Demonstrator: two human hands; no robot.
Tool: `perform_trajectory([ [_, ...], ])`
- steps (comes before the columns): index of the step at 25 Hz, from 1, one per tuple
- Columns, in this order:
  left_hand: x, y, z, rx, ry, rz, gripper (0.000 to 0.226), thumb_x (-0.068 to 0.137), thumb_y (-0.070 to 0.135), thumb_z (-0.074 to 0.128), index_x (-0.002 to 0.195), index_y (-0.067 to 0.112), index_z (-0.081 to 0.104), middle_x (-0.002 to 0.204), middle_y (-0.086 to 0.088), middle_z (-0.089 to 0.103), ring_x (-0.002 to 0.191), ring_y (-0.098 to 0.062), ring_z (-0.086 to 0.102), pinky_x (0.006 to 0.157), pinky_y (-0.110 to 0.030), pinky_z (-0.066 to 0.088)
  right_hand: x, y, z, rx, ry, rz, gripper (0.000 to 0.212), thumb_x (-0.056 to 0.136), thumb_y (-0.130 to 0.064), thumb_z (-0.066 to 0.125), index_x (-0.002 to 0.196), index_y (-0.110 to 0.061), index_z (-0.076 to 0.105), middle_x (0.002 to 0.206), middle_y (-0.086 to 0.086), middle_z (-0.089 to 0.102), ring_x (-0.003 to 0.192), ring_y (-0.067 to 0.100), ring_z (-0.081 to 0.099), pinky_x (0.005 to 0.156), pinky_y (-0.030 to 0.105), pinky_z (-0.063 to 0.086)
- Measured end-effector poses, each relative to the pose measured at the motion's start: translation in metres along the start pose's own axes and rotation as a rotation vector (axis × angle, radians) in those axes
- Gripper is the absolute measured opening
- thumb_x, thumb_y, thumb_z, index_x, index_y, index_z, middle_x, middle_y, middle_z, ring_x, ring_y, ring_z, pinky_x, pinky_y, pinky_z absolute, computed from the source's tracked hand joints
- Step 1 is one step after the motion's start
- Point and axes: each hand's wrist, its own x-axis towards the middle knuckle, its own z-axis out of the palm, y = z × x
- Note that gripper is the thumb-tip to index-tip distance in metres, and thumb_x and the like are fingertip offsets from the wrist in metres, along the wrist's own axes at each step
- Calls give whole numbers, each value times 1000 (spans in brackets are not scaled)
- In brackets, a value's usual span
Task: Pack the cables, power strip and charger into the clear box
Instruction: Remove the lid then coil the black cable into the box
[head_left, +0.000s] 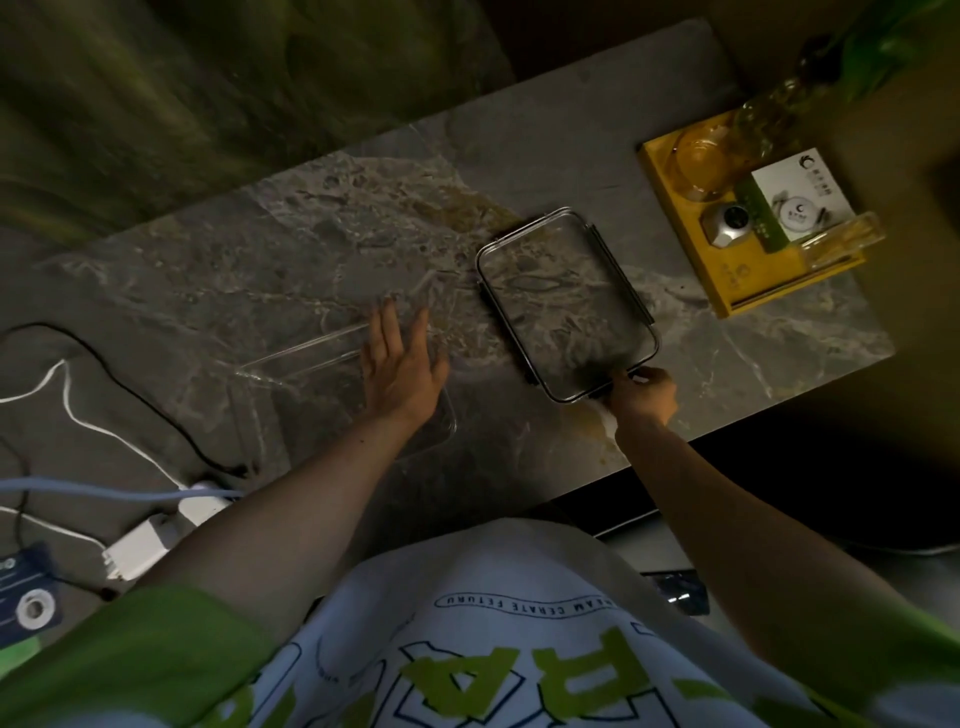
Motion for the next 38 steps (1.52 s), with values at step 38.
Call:
perform_trajectory([
  [38,-85,-132,-40,107,132,9,76,89,65,23,153,23,13,159,-17,14,146,-36,13,115,-56,15,-149,-25,55,-596,-341,-1130,74,86,-54,58,143,-15,32,142,19,41,127,38,42,103,48,38],
])
